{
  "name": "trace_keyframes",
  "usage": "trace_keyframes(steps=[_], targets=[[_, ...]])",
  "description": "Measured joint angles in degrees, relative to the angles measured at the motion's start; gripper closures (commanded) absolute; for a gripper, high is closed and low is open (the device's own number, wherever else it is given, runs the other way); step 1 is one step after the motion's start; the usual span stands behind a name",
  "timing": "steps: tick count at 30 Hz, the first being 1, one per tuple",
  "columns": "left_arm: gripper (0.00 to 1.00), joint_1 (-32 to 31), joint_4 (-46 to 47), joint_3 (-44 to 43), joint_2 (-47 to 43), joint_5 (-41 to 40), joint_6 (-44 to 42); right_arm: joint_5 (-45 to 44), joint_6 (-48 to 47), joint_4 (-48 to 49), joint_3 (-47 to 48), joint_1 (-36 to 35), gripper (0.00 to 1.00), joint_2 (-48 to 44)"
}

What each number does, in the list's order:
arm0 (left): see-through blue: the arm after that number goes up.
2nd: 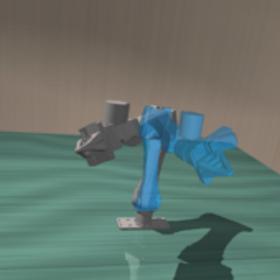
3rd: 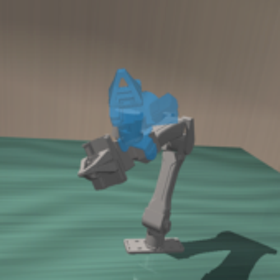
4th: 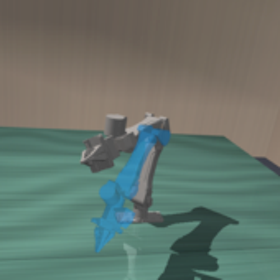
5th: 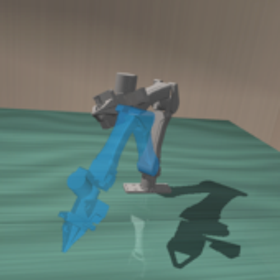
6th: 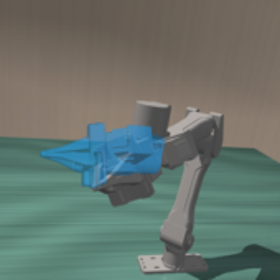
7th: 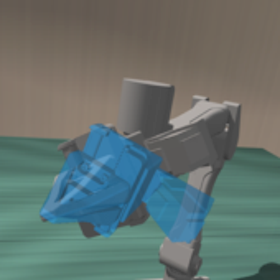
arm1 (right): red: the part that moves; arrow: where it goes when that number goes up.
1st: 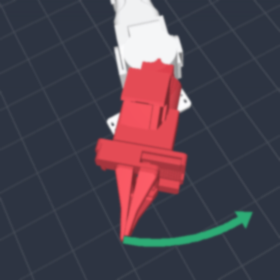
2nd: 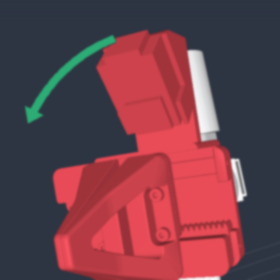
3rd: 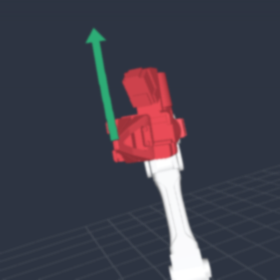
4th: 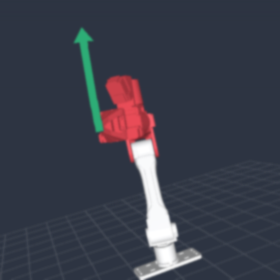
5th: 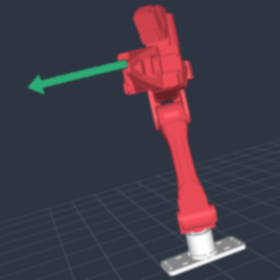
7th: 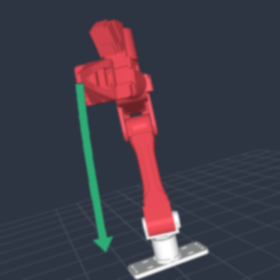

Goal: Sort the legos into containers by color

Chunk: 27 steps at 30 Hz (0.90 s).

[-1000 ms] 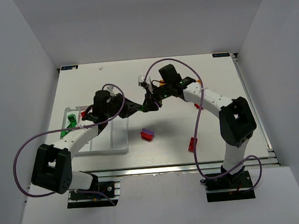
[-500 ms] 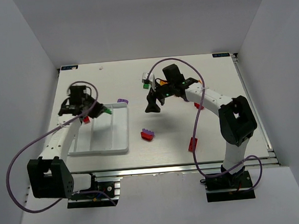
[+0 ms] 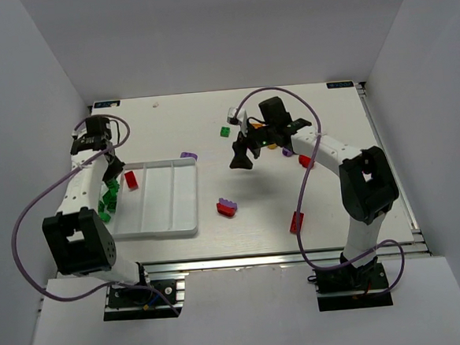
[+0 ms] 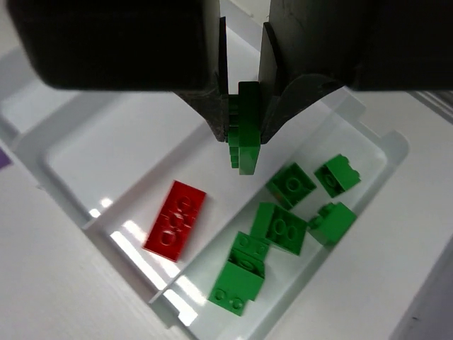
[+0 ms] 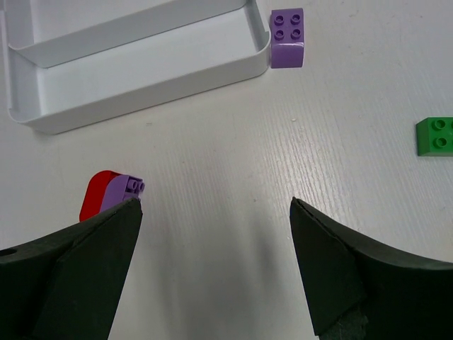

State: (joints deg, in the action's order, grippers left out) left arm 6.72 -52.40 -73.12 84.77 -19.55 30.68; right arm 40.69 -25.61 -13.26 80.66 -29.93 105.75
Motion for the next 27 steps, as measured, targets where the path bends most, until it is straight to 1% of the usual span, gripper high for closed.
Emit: trace_keyframes(steps=[6, 12, 20, 27], targets=[[1.00, 0.8, -0.1, -1.7, 7.4, -5.2, -6.3, 0.1, 0.4, 0.2, -1.1, 0.4, 0.11, -0.5], [1.00, 1.8, 0.6, -3.3, 9.4, -8.1, -10.6, 0.2, 1.2, 0.2, -1.8, 1.2, 0.11, -0.7], [1.00, 3.3, 1.9, -6.8, 15.2, -9.7, -12.6, 0.2, 1.6, 0.8, -1.8, 2.2, 0.11, -0.7], [1.00, 3.7, 1.9, -7.4, 19.5, -9.4, -12.9, 0.4, 2.6, 1.6, -2.1, 3.3, 0.11, -0.7]])
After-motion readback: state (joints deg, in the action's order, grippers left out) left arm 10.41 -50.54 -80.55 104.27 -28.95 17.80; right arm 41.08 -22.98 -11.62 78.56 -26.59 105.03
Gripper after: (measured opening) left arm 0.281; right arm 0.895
